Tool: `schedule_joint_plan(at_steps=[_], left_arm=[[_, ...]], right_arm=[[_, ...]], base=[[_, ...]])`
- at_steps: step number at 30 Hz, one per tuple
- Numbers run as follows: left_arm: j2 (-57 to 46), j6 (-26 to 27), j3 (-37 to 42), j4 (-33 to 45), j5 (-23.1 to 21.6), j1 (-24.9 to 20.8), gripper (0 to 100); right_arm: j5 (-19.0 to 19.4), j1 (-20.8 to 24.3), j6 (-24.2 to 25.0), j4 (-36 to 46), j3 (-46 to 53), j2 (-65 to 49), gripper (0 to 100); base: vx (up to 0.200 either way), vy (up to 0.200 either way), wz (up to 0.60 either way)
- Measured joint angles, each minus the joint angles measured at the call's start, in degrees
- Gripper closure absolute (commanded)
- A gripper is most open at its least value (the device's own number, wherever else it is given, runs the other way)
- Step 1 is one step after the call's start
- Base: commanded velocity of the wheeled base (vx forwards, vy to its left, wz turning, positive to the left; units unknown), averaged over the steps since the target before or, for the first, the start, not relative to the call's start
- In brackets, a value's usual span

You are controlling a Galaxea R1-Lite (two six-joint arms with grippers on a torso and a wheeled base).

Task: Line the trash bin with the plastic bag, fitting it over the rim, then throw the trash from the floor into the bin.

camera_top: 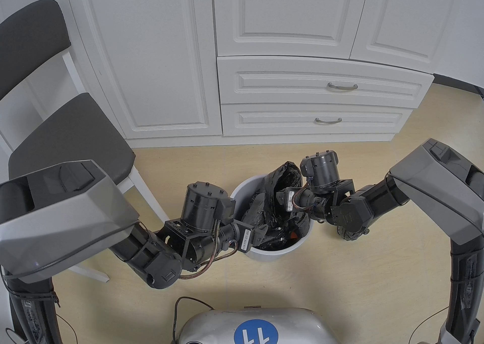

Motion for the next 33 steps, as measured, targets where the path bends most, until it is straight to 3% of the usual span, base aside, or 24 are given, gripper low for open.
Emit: schedule_joint_plan(at_steps=[12,24,25,33], left_arm=[[0.6,1.4,-3.1,2.6,0.4,-3.3,0],[6.7,5.6,-14.6,14.4,11.1,-3.4,0],[7.0,5.6,-15.4,14.6,11.7,-3.4,100],[8.1,4.3,-18.6,13.3,12.5,-3.0,100]], right_arm=[[0.0,-0.2,-0.2,0.1,0.4,0.0,100],[0.0,-0.3,-0.4,0.0,1.4,-1.6,100],[0.1,-0.4,-0.4,0.0,1.4,-1.7,100],[0.4,-0.7,-0.9,-0.2,2.6,-2.3,100]], base=[[0.000,0.000,0.00],[0.000,0.000,0.00],[0.000,0.000,0.00],[0.000,0.000,0.00]])
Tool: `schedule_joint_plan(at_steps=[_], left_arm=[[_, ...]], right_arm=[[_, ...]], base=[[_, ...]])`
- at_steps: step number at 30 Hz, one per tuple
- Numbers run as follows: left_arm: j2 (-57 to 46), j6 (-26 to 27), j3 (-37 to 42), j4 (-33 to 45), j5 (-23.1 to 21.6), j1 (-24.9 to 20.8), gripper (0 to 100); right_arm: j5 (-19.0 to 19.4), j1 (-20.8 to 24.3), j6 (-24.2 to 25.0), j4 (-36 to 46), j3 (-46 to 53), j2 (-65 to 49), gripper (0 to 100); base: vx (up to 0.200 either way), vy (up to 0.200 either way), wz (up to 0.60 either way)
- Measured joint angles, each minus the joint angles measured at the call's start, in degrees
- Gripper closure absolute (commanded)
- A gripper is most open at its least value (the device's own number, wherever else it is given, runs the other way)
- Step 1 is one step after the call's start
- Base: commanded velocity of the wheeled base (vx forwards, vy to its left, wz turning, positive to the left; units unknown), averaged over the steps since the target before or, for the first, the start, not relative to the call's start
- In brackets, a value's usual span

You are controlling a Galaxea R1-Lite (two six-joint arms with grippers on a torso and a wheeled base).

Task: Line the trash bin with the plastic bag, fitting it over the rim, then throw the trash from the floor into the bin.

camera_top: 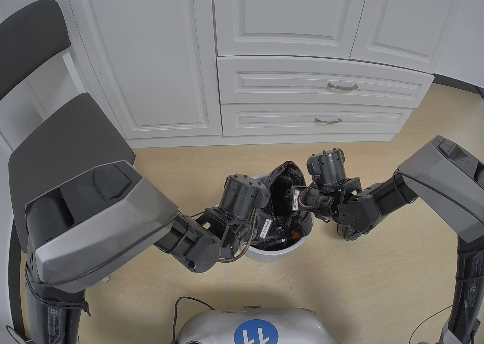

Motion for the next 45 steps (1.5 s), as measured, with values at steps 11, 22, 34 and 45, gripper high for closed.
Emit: schedule_joint_plan(at_steps=[11,22,34,45], left_arm=[[-2.6,-4.7,2.5,-0.4,-0.4,2.1,100],[-8.3,-4.6,11.8,-0.5,-3.5,7.7,100],[-7.5,-4.9,18.0,-14.5,-7.0,11.3,100],[-4.1,-4.9,22.5,-22.7,-12.6,17.4,100]], right_arm=[[0.5,-0.8,-2.4,-0.2,2.7,-1.8,100],[1.0,-4.0,-9.5,-0.7,7.2,-4.9,100],[10.2,-10.6,-24.1,-7.6,18.7,-8.9,100],[15.4,-13.5,-30.6,-9.5,25.1,-10.8,100]], base=[[0.000,0.000,0.00],[0.000,0.000,0.00],[0.000,0.000,0.00],[0.000,0.000,0.00]])
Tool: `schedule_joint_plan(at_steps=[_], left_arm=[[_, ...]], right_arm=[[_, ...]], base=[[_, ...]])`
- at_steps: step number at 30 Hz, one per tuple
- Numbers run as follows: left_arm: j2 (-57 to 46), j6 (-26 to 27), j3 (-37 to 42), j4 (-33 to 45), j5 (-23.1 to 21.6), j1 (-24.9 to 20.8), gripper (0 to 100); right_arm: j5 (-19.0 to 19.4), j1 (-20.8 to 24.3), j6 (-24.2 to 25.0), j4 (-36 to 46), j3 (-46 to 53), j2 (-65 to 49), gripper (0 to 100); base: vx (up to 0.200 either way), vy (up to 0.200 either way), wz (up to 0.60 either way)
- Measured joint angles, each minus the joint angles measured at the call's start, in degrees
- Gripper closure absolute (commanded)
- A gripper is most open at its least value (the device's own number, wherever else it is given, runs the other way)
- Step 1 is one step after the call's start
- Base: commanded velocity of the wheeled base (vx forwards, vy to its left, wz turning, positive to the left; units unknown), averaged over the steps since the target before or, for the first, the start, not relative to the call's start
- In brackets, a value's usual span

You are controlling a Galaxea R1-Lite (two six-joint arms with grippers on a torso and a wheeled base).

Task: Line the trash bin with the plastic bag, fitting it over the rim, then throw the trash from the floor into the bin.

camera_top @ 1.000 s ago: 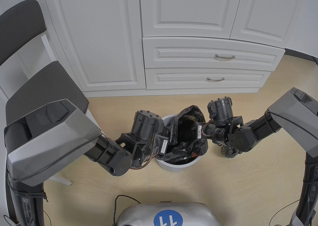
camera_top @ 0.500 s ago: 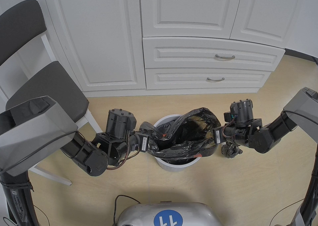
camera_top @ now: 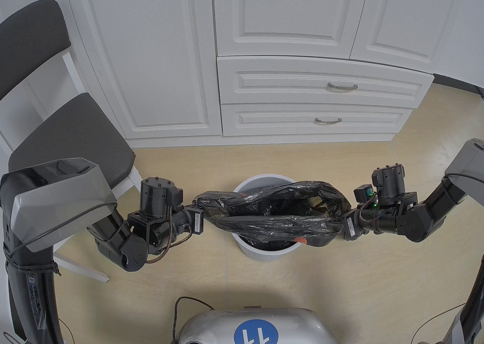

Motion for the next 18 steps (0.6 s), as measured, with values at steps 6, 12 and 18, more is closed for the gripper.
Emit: schedule_joint_plan(at_steps=[6,12,18], left_arm=[[-1.7,0.1,3.1,-2.2,-2.4,0.8,100],[-5.9,0.3,8.1,-3.3,-6.5,-0.6,100],[-8.6,0.8,10.3,-2.3,-7.1,-1.2,100]], right_arm=[[0.0,0.9,1.8,-1.8,-0.4,0.0,100],[-0.7,3.8,4.3,-4.0,0.6,0.0,100],[-0.9,4.4,2.1,-3.5,2.3,0.0,100]], base=[[0.000,0.000,0.00],[0.000,0.000,0.00],[0.000,0.000,0.00]])
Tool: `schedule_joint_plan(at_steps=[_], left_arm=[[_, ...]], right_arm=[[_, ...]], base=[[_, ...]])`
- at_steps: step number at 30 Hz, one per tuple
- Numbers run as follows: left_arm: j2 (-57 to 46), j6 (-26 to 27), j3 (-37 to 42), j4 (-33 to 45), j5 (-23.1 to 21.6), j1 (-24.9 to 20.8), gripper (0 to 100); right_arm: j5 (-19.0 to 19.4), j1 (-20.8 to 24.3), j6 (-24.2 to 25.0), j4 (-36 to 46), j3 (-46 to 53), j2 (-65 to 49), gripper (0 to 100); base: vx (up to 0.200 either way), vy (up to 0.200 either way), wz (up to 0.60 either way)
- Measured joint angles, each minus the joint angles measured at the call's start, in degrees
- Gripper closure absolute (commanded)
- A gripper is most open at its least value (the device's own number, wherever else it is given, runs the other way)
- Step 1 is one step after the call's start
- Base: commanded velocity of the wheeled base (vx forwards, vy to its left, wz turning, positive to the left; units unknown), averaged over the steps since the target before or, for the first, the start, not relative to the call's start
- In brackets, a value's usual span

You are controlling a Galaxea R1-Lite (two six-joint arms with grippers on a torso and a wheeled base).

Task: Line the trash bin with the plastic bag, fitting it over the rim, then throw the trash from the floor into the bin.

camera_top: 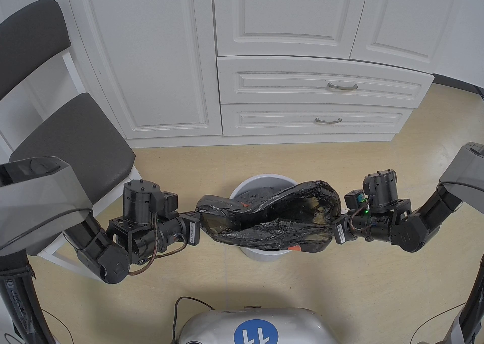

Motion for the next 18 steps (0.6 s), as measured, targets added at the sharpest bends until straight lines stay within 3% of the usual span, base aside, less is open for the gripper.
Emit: schedule_joint_plan(at_steps=[10,18], left_arm=[[-4.2,2.0,1.9,7.9,-1.9,-0.1,100],[-5.0,2.1,2.6,9.4,-2.0,-1.3,100]], right_arm=[[-0.5,-2.5,-9.8,0.1,3.9,-1.1,100],[-0.5,-3.8,-10.7,0.2,5.3,-1.9,100]], base=[[0.000,0.000,0.00],[0.000,0.000,0.00]])
